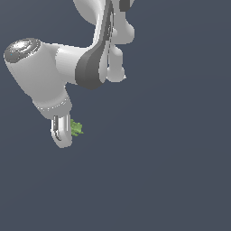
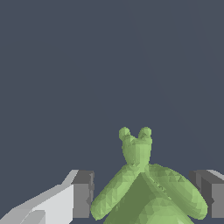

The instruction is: Pick up the object and move it to a goal position.

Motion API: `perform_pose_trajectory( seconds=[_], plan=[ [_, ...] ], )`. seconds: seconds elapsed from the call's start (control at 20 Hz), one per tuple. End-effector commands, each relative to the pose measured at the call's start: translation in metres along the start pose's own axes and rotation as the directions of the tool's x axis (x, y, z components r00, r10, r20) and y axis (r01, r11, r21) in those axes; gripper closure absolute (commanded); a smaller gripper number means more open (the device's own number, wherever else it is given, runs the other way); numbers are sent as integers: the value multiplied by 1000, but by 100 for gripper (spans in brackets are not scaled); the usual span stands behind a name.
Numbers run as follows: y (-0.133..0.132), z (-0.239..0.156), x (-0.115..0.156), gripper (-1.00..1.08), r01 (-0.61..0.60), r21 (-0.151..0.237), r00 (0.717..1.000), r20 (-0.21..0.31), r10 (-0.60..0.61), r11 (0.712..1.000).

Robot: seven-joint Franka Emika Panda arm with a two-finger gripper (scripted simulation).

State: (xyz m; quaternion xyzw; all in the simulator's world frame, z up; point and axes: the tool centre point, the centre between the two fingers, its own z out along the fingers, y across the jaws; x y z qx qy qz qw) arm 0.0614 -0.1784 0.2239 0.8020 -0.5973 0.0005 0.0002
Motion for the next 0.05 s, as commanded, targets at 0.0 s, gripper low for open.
perform_pose_trajectory(
  seconds=[0.0],
  plan=[
    [0, -1, 1, 108, 1, -1, 1000, 1, -1, 1000]
  ],
)
